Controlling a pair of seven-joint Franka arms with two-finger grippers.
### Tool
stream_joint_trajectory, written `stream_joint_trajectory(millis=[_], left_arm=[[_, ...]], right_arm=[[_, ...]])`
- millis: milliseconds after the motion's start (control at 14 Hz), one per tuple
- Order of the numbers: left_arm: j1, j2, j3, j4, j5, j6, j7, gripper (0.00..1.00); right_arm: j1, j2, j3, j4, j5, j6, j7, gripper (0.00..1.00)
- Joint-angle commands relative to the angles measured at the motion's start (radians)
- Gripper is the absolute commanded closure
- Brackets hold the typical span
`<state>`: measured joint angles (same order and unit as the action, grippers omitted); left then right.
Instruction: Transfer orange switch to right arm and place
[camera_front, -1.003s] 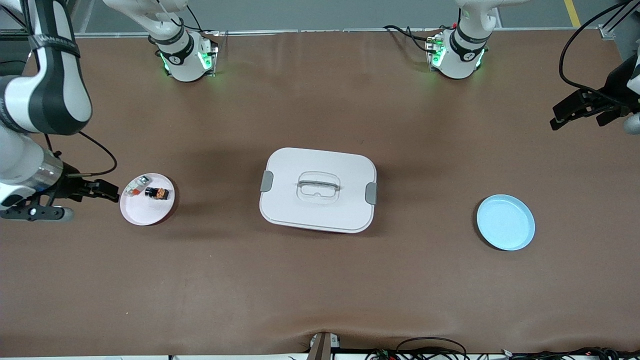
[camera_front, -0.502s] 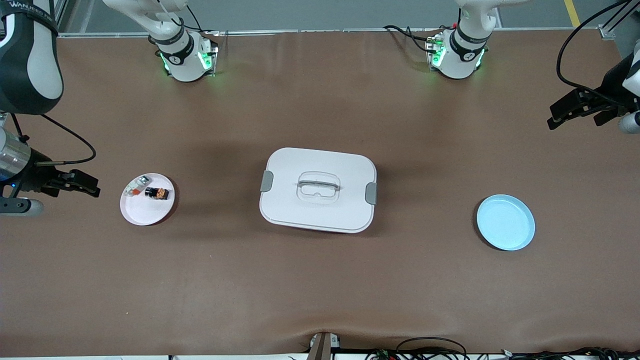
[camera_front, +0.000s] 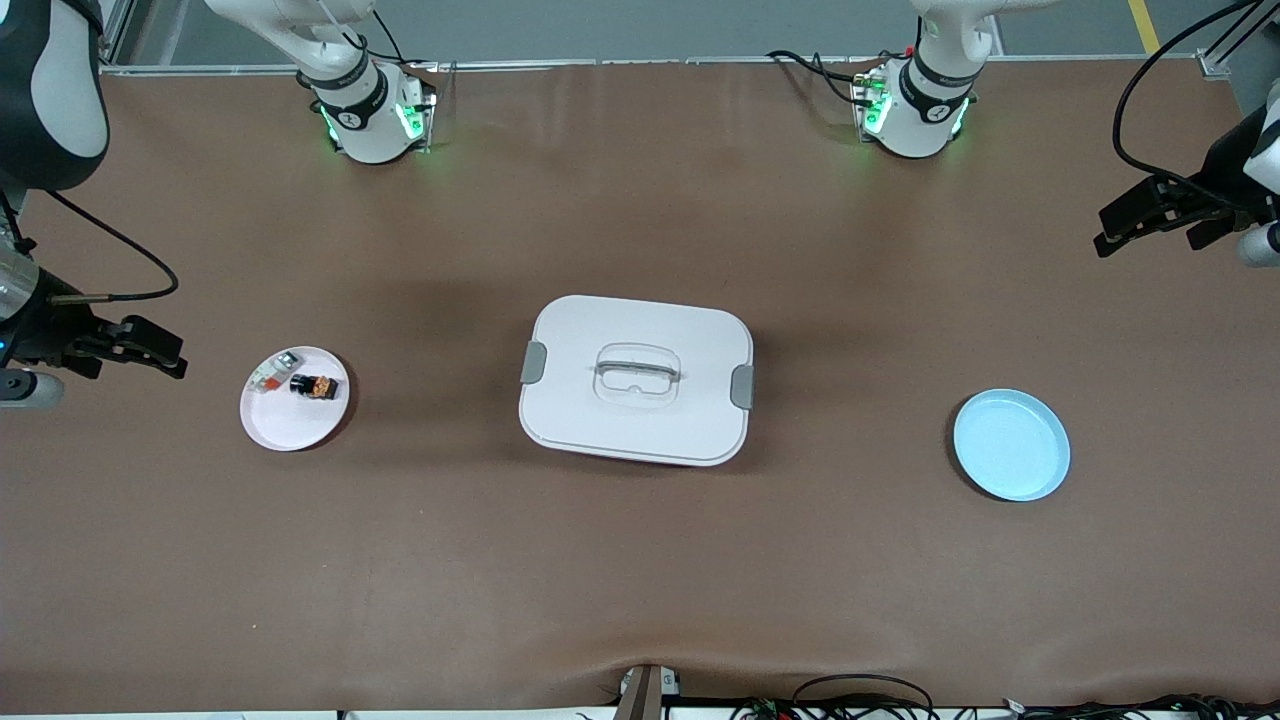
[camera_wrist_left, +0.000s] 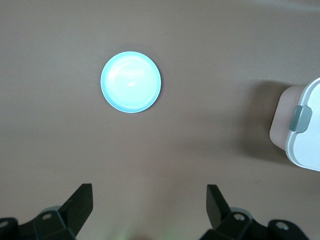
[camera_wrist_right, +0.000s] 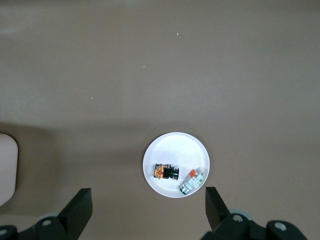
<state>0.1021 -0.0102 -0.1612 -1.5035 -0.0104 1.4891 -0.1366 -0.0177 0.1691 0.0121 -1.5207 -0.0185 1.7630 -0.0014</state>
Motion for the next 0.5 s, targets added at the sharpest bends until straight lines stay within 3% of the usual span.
stream_joint_trajectory(millis=[0,430], left_arm=[[0.004,-0.013,-0.008,0.002,0.017,-0.013,-0.005,0.0],[0.008,-0.014,-0.006,0.0,0.017,0.003,-0.005,0.0]], right_arm=[[0.025,-0.016,-0.021,0.004,0.012,-0.014,0.02,0.0],[0.035,-0.037,-0.027,0.049,0.012,-0.088,0.034,0.0]])
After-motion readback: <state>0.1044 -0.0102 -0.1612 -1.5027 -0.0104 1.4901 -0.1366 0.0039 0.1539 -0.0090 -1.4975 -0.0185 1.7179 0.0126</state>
